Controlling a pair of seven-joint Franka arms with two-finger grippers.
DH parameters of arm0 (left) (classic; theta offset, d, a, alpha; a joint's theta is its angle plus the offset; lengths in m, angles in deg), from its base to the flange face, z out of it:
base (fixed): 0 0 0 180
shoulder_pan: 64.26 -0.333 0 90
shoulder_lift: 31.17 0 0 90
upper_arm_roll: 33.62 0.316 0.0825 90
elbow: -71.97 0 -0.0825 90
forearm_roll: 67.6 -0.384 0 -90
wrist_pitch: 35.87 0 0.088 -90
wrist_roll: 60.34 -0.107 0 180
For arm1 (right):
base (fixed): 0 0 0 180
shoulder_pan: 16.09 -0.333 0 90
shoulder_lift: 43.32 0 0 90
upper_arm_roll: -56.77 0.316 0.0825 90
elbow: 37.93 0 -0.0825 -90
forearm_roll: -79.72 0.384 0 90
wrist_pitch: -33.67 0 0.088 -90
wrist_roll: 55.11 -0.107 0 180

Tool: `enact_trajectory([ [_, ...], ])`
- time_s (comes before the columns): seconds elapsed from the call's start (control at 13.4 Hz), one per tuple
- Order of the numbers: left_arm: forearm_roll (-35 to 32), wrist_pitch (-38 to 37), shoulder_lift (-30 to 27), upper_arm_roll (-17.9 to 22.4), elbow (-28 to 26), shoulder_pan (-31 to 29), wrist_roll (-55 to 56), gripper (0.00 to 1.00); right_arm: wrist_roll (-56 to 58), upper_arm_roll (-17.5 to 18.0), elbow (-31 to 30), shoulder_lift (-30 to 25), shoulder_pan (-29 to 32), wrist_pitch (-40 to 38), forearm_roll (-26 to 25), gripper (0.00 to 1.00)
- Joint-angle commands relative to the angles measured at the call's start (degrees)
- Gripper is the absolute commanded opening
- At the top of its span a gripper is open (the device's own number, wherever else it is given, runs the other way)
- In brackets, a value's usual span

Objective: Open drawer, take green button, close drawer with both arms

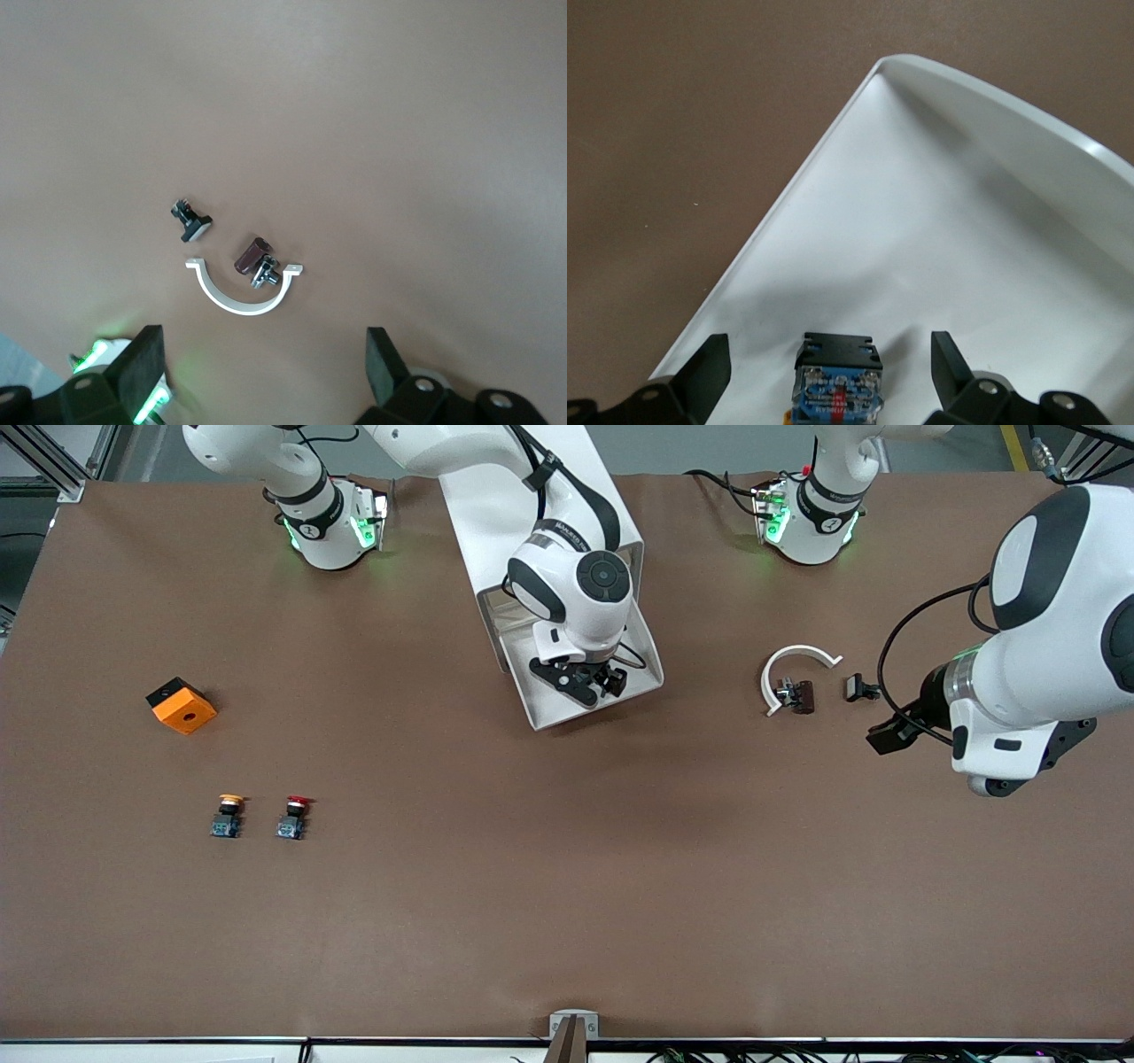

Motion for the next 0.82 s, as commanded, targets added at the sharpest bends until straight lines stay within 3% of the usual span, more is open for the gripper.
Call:
enact_trajectory([
  [0.0, 0.4, 8.0, -8.8, -0.3, -12.7, -1.9, -6.2, 1.0, -0.9, -0.4, 1.2, 0.5, -0.7, -0.6, 0.6, 1.0],
  [0.22, 2.3, 19.6, -15.6, -0.3, -26.3, -2.0, -9.4, 1.0, -0.9, -0.4, 1.1, 0.5, -0.9, -0.6, 0.5, 0.99],
  [0.37, 2.3, 19.9, -15.4, -0.8, -27.4, -1.3, -9.4, 1.0, -0.8, -0.4, 1.1, 0.5, -0.9, -0.6, 0.6, 0.56],
  [0.6, 2.3, 19.9, -16.8, -3.2, -30.1, -1.6, -9.4, 1.0, -1.2, -0.5, 1.1, 0.5, -1.4, -0.4, 2.7, 0.0],
  [0.75, 2.3, 19.9, -18.6, -3.3, -32.5, -1.4, -9.5, 1.0, -1.1, -0.5, 1.1, 0.5, -1.6, -0.4, 3.4, 0.0],
])
